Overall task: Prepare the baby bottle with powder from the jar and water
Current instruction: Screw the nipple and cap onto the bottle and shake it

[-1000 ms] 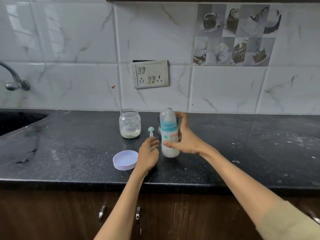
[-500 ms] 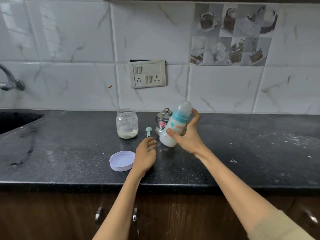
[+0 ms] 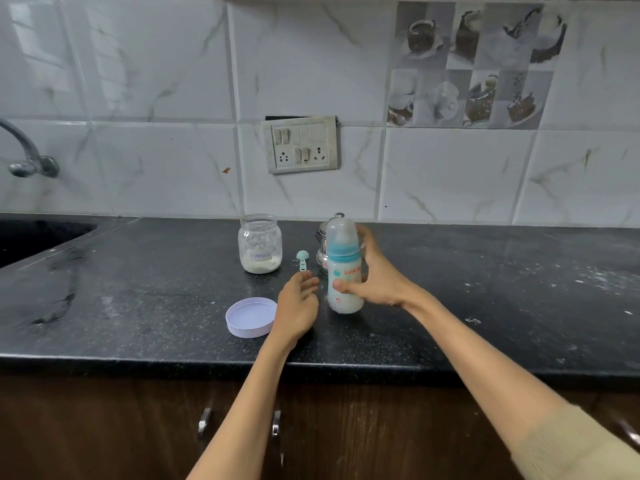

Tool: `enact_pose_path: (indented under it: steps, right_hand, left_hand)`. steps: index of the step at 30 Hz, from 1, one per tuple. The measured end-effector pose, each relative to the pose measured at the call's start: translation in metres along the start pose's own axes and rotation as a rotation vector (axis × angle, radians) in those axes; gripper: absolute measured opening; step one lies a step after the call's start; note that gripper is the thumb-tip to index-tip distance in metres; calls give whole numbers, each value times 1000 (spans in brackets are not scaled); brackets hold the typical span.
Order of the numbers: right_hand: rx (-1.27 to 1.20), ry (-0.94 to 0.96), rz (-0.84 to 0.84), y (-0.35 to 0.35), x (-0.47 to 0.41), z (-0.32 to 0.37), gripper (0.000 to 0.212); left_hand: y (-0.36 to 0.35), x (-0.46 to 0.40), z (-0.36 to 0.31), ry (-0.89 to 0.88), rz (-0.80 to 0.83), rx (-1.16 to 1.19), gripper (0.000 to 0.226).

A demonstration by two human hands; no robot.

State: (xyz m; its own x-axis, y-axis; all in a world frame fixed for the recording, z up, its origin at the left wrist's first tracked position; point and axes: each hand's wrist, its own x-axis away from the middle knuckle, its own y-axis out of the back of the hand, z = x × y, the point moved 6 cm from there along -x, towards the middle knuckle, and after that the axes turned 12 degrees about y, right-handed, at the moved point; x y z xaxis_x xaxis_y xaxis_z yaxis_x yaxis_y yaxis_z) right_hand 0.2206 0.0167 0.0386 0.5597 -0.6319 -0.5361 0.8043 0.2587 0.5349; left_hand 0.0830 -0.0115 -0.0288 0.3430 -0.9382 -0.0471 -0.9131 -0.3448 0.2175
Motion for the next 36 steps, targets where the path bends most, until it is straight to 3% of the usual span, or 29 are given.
enact_pose_path:
  steps: [3,5,8,9,11,15,17,21,23,26,29,32,35,36]
  right_hand:
    - [-56,-14,-94,8,-1,-2,92]
    - [-14,-13,19,1,-4,4,94]
    - [-36,10,-156,13,-9,3,93]
    - [-48,11,-144,12,-10,4,92]
    - [2,-11,54,-2,-7,7,94]
    - [-47,-4,-140,7,-5,1,93]
    - [-1,-5,6,-2,-4,5,96]
    - [-61,1,-181,18,-9,2,94]
    - [-14,-4,-23,9,-9,8,96]
    - [-43,-18,-162,18,-6,-1,94]
    - [-2,-24,-3,6,-3,1,95]
    - [-35,-30,-141,16,-3,-4,92]
    - [22,-14,16,7,-9,8,94]
    - [36,-11,-42,12,-11,9,94]
  left_hand:
    - [1,-1,1,-13,2,1,54]
    - [1,0,0,-7,-4,3,53]
    - [1,-1,0,-1,3,14,53]
    - [1,-1,0,-3,2,21,53]
    - [0,0,0,4,-1,23,53]
    - [1,-2,2,-12,3,23,54]
    - [0,-1,0,-2,-3,27,54]
    - [0,-1,1,-13,-2,30,52]
    - [0,0,0,-5,-3,22,52]
    - [0,-3,2,-5,4,19,52]
    - [0,-3,2,2,-4,20,52]
    - [0,-3,2,3,2,23,52]
    - [0,-1,1,4,-7,14,52]
    - [0,-1,1,6,-7,14,52]
